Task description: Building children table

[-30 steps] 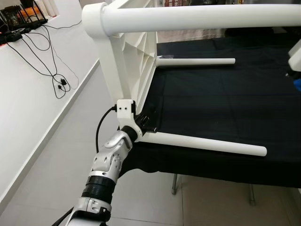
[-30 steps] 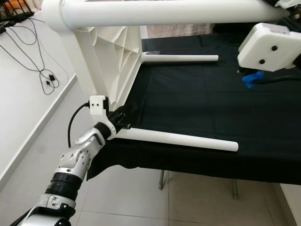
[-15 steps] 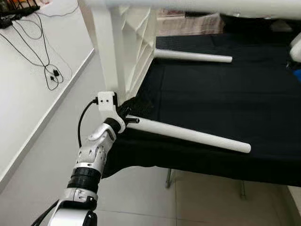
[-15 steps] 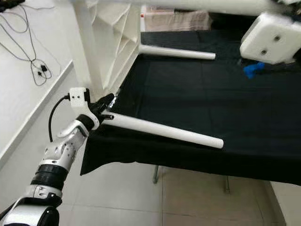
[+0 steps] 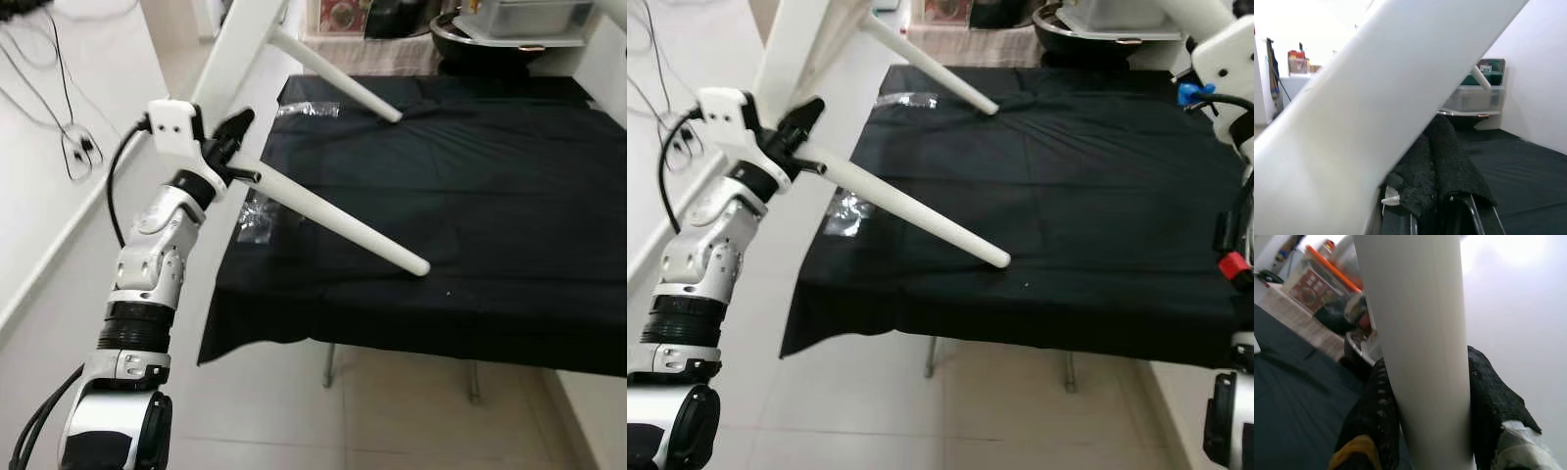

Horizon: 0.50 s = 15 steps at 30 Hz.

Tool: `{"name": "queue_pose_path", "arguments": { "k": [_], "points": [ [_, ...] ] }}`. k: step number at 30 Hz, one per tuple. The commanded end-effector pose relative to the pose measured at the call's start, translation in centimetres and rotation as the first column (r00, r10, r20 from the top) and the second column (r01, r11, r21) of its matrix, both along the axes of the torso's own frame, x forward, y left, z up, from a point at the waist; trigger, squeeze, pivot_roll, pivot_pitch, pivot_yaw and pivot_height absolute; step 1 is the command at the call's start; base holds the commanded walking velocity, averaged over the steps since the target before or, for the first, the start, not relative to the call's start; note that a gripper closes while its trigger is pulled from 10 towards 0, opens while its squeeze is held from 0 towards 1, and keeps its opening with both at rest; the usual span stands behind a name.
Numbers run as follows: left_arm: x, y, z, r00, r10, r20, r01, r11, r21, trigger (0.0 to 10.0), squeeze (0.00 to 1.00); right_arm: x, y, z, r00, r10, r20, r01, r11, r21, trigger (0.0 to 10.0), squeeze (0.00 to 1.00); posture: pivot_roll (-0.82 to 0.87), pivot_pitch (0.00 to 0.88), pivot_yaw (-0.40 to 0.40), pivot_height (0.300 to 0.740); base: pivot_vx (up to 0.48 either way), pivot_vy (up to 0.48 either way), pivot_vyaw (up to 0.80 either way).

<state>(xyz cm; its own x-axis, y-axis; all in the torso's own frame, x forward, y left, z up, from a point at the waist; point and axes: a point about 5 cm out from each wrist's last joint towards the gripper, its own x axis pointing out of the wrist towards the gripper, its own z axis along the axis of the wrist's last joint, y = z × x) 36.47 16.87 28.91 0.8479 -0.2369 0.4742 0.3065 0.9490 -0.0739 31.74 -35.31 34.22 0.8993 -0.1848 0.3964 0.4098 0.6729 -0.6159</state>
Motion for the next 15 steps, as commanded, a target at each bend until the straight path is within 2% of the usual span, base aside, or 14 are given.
{"name": "queue_pose_path", "arguments": {
  "k": [1, 2, 3, 4, 5, 6, 7, 8, 9, 11, 15],
  "points": [
    [-0.8, 9.2, -2.4, 0.934, 0.331, -0.136, -0.345, 0.933, -0.099, 0.0, 0.00, -2.6, -7.2, -5.9, 0.928, -0.312, -0.201, 0.368, 0.844, 0.389, 0.0, 0.00, -0.08, 0.124, 0.083, 0.740, 0.000, 0.000, 0.00],
    [-0.9, 9.2, -1.5, 0.938, 0.327, -0.113, -0.338, 0.936, -0.099, 0.0, 0.00, -2.3, -7.1, -7.6, 0.922, -0.304, -0.239, 0.382, 0.818, 0.431, 0.0, 0.00, -0.07, 0.121, 0.082, 0.740, 0.000, 0.000, 0.00],
    [-0.9, 9.2, -1.5, 0.938, 0.327, -0.113, -0.338, 0.936, -0.099, 0.0, 0.00, -2.3, -7.1, -7.6, 0.922, -0.304, -0.239, 0.382, 0.818, 0.431, 0.0, 0.00, -0.07, 0.121, 0.082, 0.740, 0.000, 0.000, 0.00],
    [-0.9, 9.1, -0.9, 0.944, 0.318, -0.092, -0.326, 0.941, -0.089, 0.0, 0.00, -2.0, -6.8, -9.1, 0.917, -0.291, -0.273, 0.390, 0.797, 0.461, 0.0, 0.00, -0.07, 0.120, 0.082, 0.740, 0.000, 0.000, 0.00],
    [-0.9, 9.1, -0.9, 0.944, 0.318, -0.092, -0.326, 0.941, -0.089, 0.0, 0.00, -2.0, -6.8, -9.1, 0.917, -0.291, -0.273, 0.390, 0.797, 0.461, 0.0, 0.00, -0.07, 0.120, 0.082, 0.740, 0.000, 0.000, 0.00],
    [-1.0, 8.7, -0.4, 0.951, 0.301, -0.074, -0.307, 0.948, -0.080, 0.0, 0.00, -1.5, -6.1, -10.5, 0.914, -0.271, -0.303, 0.393, 0.779, 0.489, 0.0, 0.00, -0.06, 0.116, 0.081, 0.740, 0.000, 0.000, 0.00],
    [-1.0, 8.7, -0.4, 0.951, 0.301, -0.074, -0.307, 0.948, -0.080, 0.0, 0.00, -1.5, -6.1, -10.5, 0.914, -0.271, -0.303, 0.393, 0.779, 0.489, 0.0, 0.00, -0.06, 0.116, 0.081, 0.740, 0.000, 0.000, 0.00],
    [-1.0, 8.3, -0.1, 0.957, 0.285, -0.060, -0.289, 0.955, -0.065, 0.0, 0.00, -0.8, -5.4, -11.9, 0.911, -0.249, -0.329, 0.395, 0.756, 0.522, 0.0, 0.00, -0.05, 0.114, 0.080, 0.740, 0.000, 0.000, 0.00],
    [-1.0, 8.3, -0.1, 0.957, 0.285, -0.060, -0.289, 0.955, -0.065, 0.0, 0.00, -0.8, -5.4, -11.9, 0.911, -0.249, -0.329, 0.395, 0.756, 0.522, 0.0, 0.00, -0.05, 0.114, 0.080, 0.740, 0.000, 0.000, 0.00],
    [-1.1, 7.5, 0.2, 0.966, 0.253, -0.044, -0.255, 0.966, -0.041, 0.0, 0.00, 0.3, -4.0, -13.7, 0.908, -0.214, -0.362, 0.393, 0.736, 0.551, 0.0, 0.00, -0.03, 0.109, 0.076, 0.740, 0.000, 0.000, 0.00],
    [-1.1, 7.0, 0.2, 0.970, 0.238, -0.045, -0.239, 0.970, -0.033, 0.0, 0.00, 1.2, -2.8, -14.5, 0.911, -0.181, -0.369, 0.375, 0.734, 0.566, 0.0, 0.00, -0.03, 0.108, 0.078, 0.740, 0.000, 0.000, 0.00]
  ]
}}
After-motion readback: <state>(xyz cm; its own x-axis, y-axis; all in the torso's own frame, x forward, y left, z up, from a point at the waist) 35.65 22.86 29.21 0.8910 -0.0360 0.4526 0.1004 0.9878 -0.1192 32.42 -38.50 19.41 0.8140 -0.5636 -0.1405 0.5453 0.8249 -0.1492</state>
